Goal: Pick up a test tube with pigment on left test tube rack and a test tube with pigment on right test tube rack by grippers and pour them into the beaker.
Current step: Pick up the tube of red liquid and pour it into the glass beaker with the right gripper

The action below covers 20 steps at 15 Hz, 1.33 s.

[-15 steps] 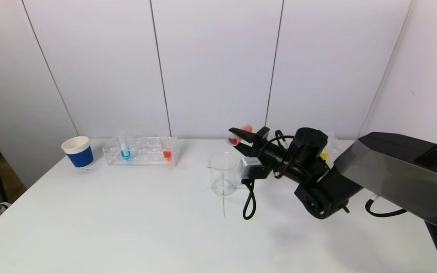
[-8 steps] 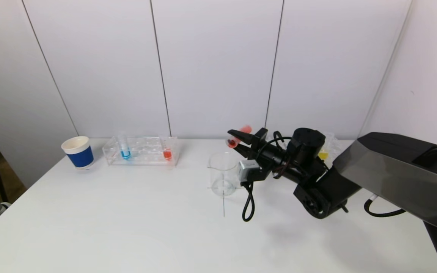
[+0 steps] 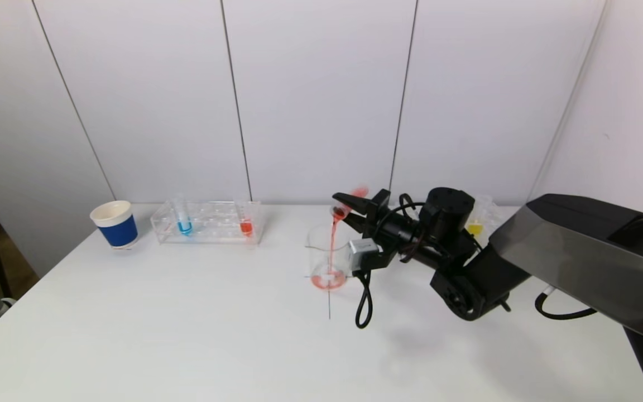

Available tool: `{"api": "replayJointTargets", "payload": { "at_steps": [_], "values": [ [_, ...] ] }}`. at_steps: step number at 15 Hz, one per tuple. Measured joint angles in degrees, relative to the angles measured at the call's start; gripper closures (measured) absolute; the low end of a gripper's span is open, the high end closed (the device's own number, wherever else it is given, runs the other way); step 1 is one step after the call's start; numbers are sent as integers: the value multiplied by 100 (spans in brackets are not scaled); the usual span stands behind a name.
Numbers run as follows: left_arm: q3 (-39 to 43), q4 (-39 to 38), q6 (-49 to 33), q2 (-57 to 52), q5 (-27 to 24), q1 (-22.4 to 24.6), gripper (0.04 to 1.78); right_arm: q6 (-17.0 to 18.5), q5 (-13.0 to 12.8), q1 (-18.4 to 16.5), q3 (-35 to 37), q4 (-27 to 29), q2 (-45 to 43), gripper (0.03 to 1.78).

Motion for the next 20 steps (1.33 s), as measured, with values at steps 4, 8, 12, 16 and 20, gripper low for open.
{"api": "replayJointTargets", "payload": {
  "at_steps": [4, 8, 12, 16, 20],
  "values": [
    [0, 0, 0, 0, 0, -2, 6, -143, -17, 15, -82, 132, -22, 132],
    [0, 0, -2, 0, 0, -2, 6, -286, -43, 17, -167, 239, -41, 132],
    [0, 0, 2, 0, -2, -2, 6, -435, -54, 17, -177, 295, -61, 132],
    [0, 0, 0, 0, 2, -2, 6, -618, -63, 11, -197, 341, -66, 132],
    [-2, 0, 0, 0, -2, -2, 6, -901, -67, 9, -204, 429, -69, 132]
  ]
}}
